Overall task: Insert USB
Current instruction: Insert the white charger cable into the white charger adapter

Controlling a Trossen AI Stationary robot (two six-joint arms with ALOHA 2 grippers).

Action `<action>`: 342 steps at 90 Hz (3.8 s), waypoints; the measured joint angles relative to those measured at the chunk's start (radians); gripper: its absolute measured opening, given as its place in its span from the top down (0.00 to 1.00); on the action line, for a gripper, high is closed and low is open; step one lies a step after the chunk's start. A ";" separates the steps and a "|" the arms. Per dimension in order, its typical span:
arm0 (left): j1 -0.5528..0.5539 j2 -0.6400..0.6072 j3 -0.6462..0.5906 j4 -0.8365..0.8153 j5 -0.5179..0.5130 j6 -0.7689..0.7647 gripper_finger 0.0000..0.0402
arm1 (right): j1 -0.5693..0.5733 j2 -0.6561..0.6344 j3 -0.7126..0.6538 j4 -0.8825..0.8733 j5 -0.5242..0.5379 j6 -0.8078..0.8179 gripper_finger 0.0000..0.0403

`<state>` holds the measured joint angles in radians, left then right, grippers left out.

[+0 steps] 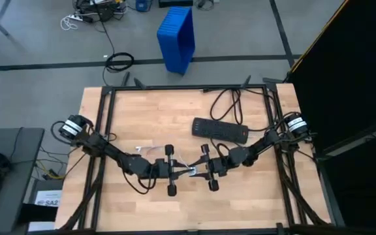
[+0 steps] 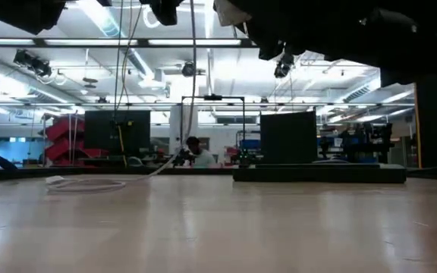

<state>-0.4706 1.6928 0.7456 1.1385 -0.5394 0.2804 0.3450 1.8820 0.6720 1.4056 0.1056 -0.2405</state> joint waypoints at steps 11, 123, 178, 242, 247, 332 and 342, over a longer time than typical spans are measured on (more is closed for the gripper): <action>-0.001 -0.001 0.000 0.000 -0.004 -0.001 0.99 | 0.000 0.000 0.000 0.008 0.006 0.000 0.72; -0.007 -0.002 0.000 -0.004 -0.008 0.022 0.99 | 0.002 0.000 0.000 0.034 0.004 0.001 0.72; 0.011 0.001 -0.001 -0.019 -0.011 -0.023 0.99 | 0.002 -0.001 0.000 0.029 0.003 0.003 0.72; 0.010 0.005 -0.003 -0.027 -0.088 -0.018 0.99 | 0.000 -0.005 0.000 0.018 0.004 0.003 0.72; 0.010 0.005 -0.003 -0.027 -0.090 -0.018 0.99 | 0.000 -0.005 0.000 0.018 0.004 0.003 0.72; -0.007 0.003 -0.005 -0.025 -0.078 -0.050 0.56 | 0.009 -0.003 0.000 0.050 -0.016 -0.008 0.72; -0.016 0.003 -0.006 -0.006 -0.081 -0.025 0.49 | 0.009 -0.003 0.000 0.055 -0.020 -0.007 0.72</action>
<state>-0.4870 1.6962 0.7399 1.1324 -0.6200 0.2556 0.3538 1.8786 0.6716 1.4605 0.0856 -0.2478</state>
